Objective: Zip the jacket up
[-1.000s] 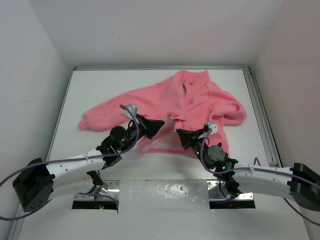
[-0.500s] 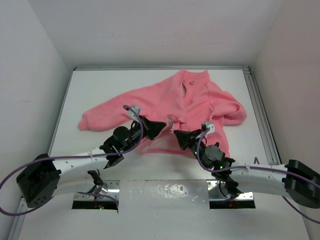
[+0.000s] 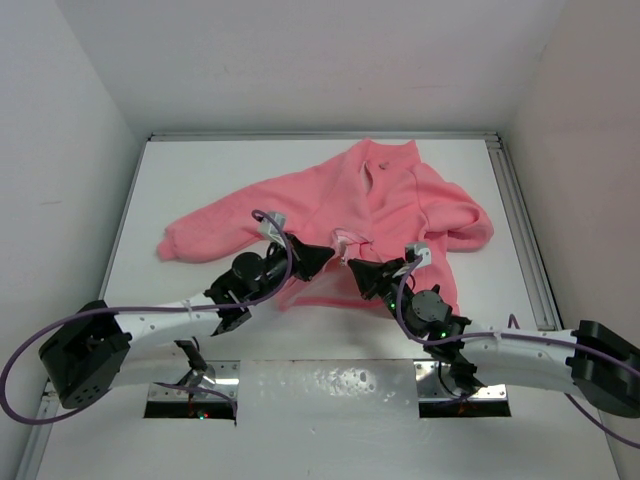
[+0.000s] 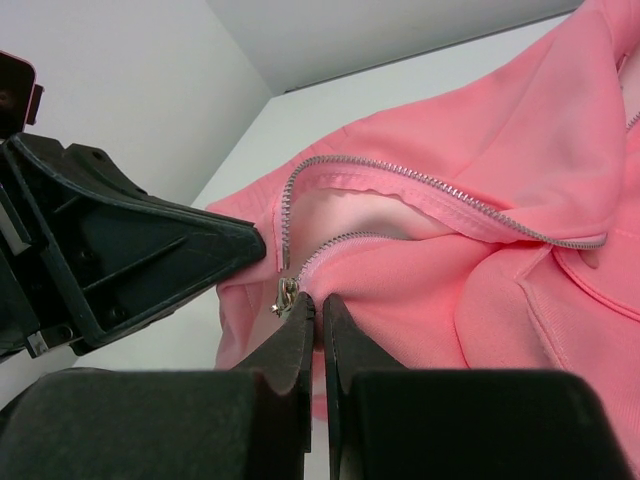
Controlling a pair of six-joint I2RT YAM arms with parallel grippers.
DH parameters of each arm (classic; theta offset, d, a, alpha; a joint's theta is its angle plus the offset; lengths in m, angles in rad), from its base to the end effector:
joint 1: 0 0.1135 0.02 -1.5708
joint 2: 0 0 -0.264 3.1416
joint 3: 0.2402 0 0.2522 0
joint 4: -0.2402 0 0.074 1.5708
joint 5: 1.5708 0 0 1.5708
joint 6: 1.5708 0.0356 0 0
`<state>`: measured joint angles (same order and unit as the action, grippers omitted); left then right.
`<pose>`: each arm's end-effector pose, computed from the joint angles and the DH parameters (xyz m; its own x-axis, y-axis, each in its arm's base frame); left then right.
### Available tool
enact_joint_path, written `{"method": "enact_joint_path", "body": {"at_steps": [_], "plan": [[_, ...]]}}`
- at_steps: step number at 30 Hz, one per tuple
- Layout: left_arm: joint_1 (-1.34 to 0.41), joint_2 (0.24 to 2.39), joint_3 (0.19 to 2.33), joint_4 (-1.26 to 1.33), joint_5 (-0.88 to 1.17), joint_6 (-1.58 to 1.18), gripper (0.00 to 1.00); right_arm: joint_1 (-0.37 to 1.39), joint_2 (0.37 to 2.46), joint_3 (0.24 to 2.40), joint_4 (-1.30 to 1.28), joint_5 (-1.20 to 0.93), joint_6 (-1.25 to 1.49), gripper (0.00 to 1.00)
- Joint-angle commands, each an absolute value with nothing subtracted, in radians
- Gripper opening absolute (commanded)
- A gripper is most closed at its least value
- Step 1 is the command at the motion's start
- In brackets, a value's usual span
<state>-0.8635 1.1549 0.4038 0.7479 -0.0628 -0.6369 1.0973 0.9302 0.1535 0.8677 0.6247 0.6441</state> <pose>0.1595 -0.1832 0.2313 -0.4286 -0.4121 -0.8041 0.5759 0.5612 -0.5945 0.1013 0.1520 0.2056 -0.2409 0.5980 -0.7644 -0.3898 0.6617 0.6405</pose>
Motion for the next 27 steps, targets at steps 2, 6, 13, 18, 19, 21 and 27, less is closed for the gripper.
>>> {"method": "enact_joint_path", "body": {"at_steps": [2, 6, 13, 18, 19, 21, 27], "plan": [[-0.871, 1.164, 0.414, 0.825, -0.035, -0.649, 0.0, 1.104, 0.917, 0.176, 0.966, 0.604, 0.653, 0.0], [-0.871, 1.169, 0.413, 0.828, -0.028, -0.658, 0.0, 1.104, 0.913, 0.173, 0.969, 0.607, 0.644, 0.0], [-0.871, 1.178, 0.411, 0.853, -0.005, -0.669, 0.0, 1.103, 0.903, 0.175, 0.957, 0.618, 0.634, 0.0], [-0.871, 1.181, 0.407, 0.858, -0.005, -0.676, 0.0, 1.103, 0.9, 0.169, 0.962, 0.623, 0.629, 0.0], [-0.871, 1.178, 0.407, 0.859, -0.006, -0.676, 0.0, 1.104, 0.899, 0.169, 0.96, 0.626, 0.629, 0.0], [-0.871, 1.177, 0.403, 0.857, -0.006, -0.678, 0.0, 1.104, 0.891, 0.167, 0.956, 0.626, 0.627, 0.0], [-0.871, 1.164, 0.396, 0.859, -0.015, -0.678, 0.0, 1.104, 0.887, 0.161, 0.953, 0.626, 0.632, 0.0]]}}
